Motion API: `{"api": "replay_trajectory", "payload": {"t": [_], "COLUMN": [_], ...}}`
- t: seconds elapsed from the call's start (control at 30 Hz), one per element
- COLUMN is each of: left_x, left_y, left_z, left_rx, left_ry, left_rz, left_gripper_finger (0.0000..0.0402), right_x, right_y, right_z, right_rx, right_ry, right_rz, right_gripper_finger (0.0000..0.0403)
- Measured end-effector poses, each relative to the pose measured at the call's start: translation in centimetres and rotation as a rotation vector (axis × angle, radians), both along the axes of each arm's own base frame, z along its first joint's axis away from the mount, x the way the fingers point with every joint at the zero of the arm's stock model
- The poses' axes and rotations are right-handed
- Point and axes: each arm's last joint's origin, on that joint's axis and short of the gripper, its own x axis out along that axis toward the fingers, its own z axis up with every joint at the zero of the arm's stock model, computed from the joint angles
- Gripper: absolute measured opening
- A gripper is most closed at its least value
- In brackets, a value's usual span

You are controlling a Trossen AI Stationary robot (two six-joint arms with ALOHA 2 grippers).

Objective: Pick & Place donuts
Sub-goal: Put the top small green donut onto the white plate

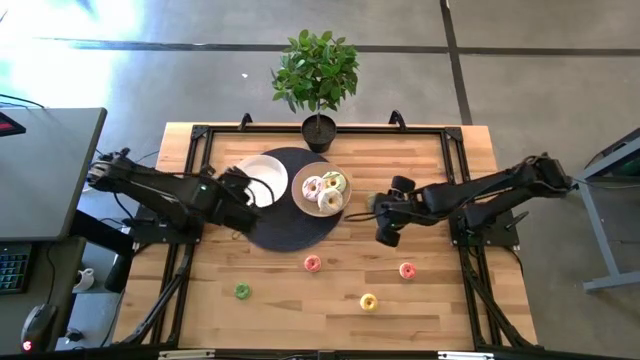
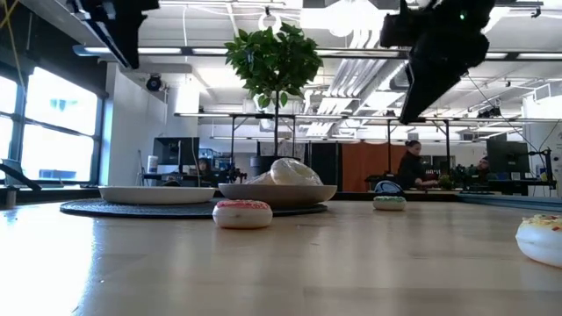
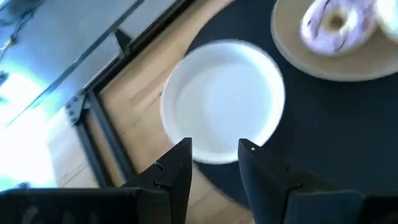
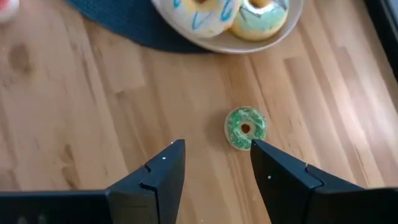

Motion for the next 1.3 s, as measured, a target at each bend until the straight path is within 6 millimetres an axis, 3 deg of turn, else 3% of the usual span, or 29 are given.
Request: {"api": "replay_trajectory", "payload": {"t": [0.23, 0.43, 0.63, 0.83, 1.13, 1.3], "left_x": [-4.5, -7.5, -6.6, -5.3, -5.3, -5.3], "left_y": [0.7, 1.7, 1.2, 0.5, 0.6, 0.6], "left_z": [0.5, -2.4, -7.5, -11.2, -11.8, -11.8], "left_rx": [-0.031, -0.075, -0.152, -0.165, -0.125, -0.136], "left_ry": [-0.056, -0.223, -0.459, -0.551, -0.554, -0.558], "left_rz": [-0.137, -0.143, -0.324, -0.512, -0.489, -0.491], "left_gripper_finger": [0.0126, 0.0126, 0.0126, 0.0126, 0.0126, 0.0126], "right_x": [-0.2, -1.4, -2.6, -3.0, -1.9, -0.9], "right_y": [-1.2, -3.8, -5.6, -5.8, -6.0, -6.1], "right_z": [-5.3, -8.7, -10.7, -11.3, -12.9, -12.3], "right_rx": [-0.02, -0.023, 0.023, 0.052, 0.005, 0.004], "right_ry": [-0.12, -0.19, -0.248, -0.244, -0.201, -0.216], "right_rz": [-0.007, -0.018, -0.014, 0.0, -0.003, -0.008], "right_gripper_finger": [0.0179, 0.0179, 0.0176, 0.0162, 0.0136, 0.0091]}}
